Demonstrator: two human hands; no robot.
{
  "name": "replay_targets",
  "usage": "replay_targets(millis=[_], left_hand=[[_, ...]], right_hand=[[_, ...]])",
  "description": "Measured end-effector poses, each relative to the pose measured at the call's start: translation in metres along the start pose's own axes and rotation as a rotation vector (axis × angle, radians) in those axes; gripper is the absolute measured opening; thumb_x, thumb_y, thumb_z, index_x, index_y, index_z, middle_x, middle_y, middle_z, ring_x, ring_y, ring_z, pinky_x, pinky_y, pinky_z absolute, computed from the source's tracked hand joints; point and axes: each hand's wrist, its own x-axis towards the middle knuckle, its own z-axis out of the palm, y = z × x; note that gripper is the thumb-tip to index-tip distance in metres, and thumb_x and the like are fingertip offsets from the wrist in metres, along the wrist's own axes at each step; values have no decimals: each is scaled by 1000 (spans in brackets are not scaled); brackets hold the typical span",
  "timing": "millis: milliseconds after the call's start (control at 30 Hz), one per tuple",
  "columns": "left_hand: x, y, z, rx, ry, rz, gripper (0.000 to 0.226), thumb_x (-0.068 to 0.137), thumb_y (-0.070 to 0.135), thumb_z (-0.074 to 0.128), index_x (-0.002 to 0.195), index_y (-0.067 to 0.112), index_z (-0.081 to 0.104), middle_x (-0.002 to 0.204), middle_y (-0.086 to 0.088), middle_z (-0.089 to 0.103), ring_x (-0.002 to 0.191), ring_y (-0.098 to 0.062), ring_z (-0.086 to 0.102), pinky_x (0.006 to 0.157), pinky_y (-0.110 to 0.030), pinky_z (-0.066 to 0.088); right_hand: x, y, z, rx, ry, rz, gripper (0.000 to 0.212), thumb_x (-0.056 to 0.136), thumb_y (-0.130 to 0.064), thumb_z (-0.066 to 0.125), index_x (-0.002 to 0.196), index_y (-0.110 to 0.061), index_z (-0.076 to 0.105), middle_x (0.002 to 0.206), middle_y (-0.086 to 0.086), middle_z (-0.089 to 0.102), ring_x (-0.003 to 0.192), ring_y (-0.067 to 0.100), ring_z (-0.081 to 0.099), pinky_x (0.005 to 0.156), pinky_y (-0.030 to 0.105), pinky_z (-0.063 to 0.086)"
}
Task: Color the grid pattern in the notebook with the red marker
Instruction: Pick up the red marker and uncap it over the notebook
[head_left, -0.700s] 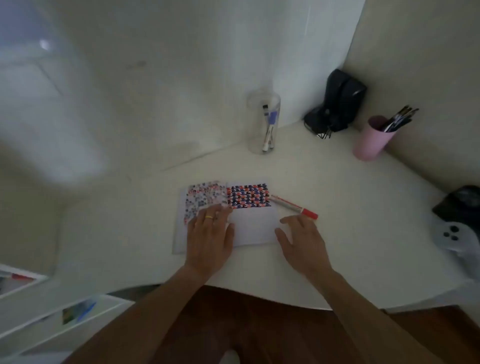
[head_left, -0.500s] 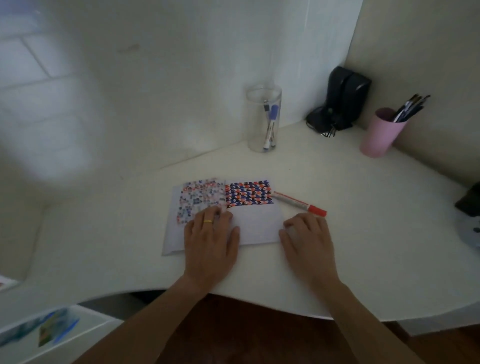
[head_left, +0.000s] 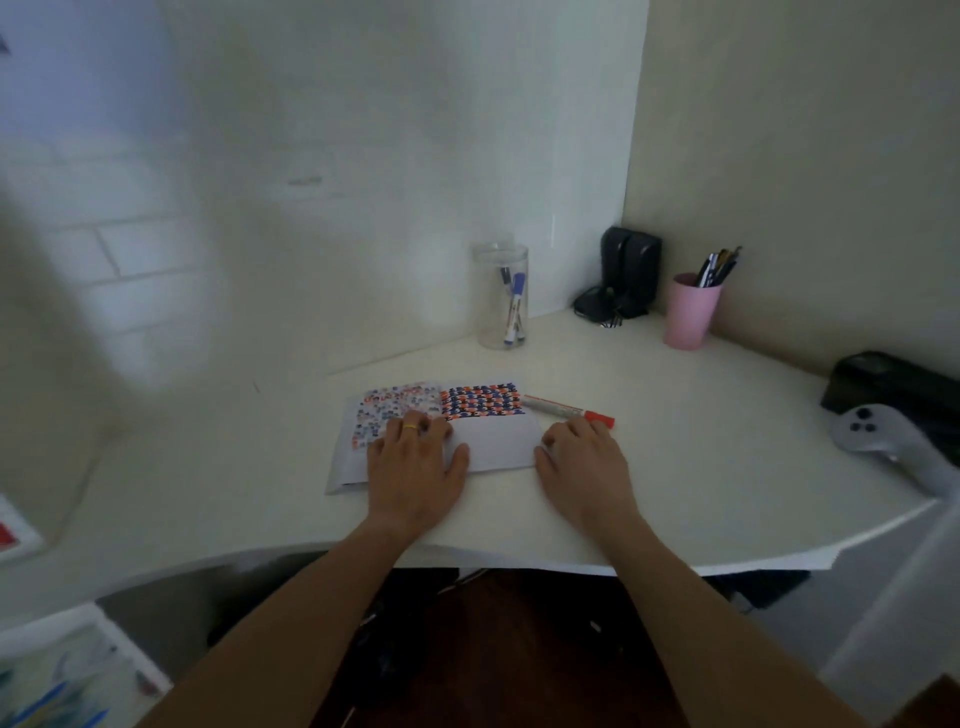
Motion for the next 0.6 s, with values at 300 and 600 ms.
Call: replay_targets(millis=[300, 600], left_hand=[[-3, 2, -6, -28, 1, -10, 38, 93, 52, 50, 114, 23, 65, 126, -8, 60, 120, -30, 52, 96, -46, 46], [-1, -3, 2, -92, 77, 193, 25, 92, 35, 54, 97, 16, 70, 110, -7, 70, 108, -30, 60, 89, -46, 51]], right_hand=[[-6, -8, -8, 3, 30, 21, 32, 95, -33, 51, 102, -13, 74, 112, 9, 70, 110, 30, 59, 98, 41, 47], [-3, -2, -3, 24, 98, -8, 22, 93, -29, 61, 105, -17, 73, 110, 4, 69, 108, 28, 61, 89, 36, 50]])
